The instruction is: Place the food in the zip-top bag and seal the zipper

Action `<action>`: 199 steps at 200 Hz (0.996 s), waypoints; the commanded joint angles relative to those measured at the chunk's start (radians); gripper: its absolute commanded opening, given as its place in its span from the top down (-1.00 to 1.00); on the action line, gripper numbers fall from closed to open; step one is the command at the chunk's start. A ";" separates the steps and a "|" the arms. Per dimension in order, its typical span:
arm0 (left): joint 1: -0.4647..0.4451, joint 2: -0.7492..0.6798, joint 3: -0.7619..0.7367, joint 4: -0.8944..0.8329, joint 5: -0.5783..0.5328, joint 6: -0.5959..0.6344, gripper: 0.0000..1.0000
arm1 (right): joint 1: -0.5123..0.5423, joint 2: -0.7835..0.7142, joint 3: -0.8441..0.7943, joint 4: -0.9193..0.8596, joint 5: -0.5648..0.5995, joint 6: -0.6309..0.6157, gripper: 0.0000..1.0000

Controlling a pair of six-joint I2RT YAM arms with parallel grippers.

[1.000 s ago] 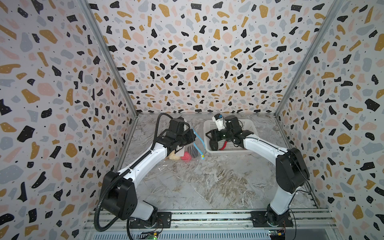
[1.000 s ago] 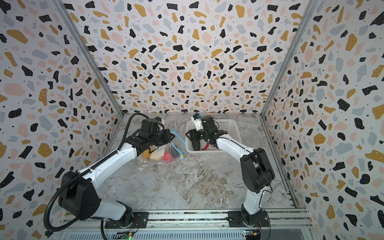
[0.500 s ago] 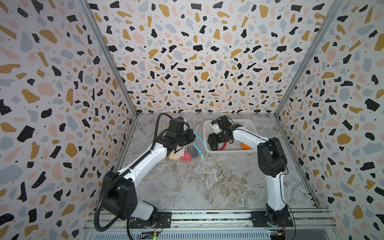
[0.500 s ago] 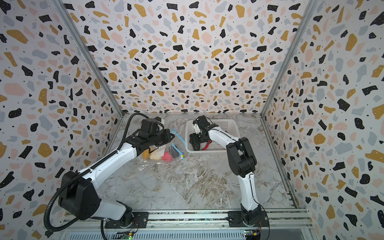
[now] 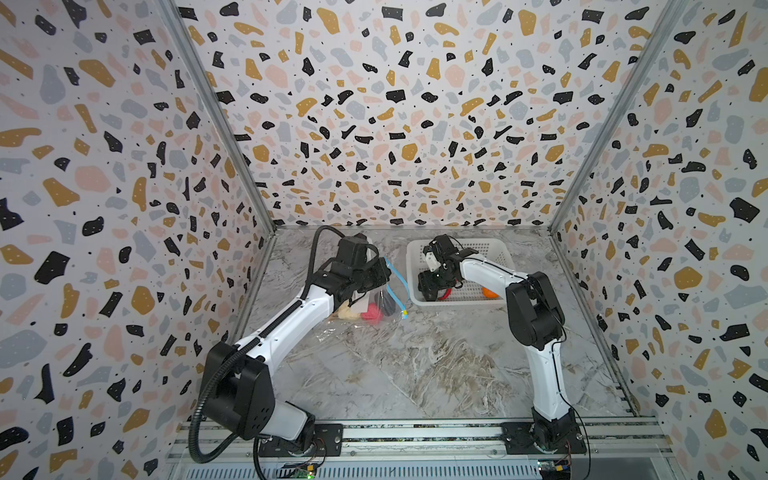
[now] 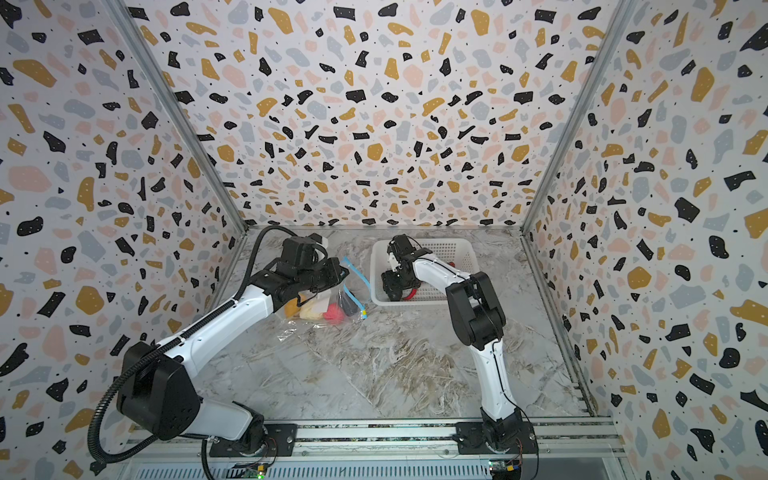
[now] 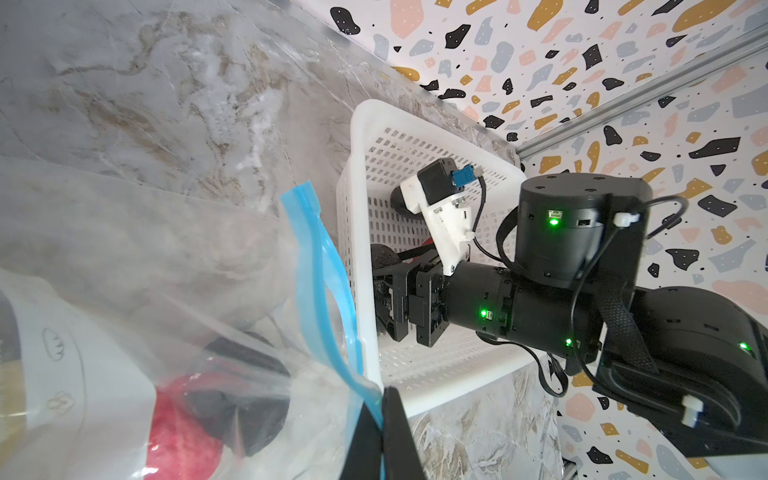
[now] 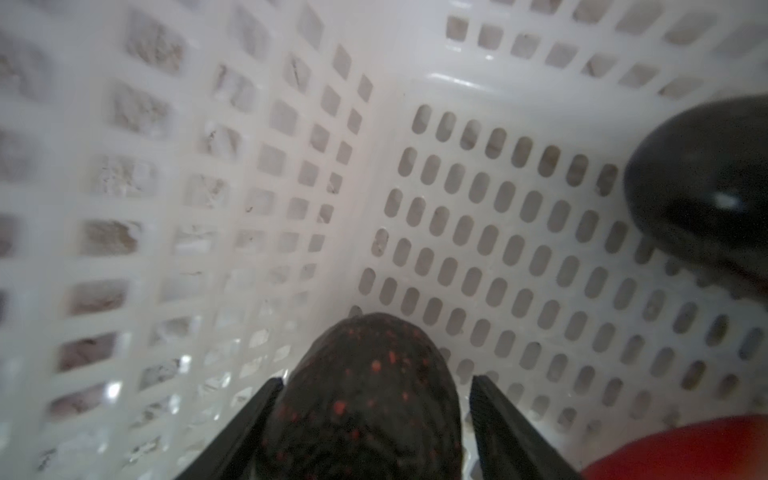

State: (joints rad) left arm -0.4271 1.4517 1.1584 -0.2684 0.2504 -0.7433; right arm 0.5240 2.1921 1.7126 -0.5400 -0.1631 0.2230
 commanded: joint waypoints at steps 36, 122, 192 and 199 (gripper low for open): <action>0.005 -0.005 0.018 0.026 0.006 0.013 1.00 | -0.001 -0.044 0.035 -0.023 0.001 0.020 -0.24; 0.005 0.010 0.027 0.033 0.010 0.008 1.00 | -0.087 -0.329 -0.251 0.269 -0.206 0.071 -0.07; 0.004 0.010 0.066 0.015 0.012 0.003 1.00 | 0.013 -0.482 -0.492 0.763 -0.413 0.129 -0.04; 0.005 0.009 0.069 0.012 0.014 0.003 1.00 | 0.024 -0.465 -0.484 0.779 -0.427 0.132 -0.03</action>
State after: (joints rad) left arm -0.4271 1.4670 1.1805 -0.2703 0.2535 -0.7441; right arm 0.5064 1.7107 1.2163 0.0681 -0.5022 0.3328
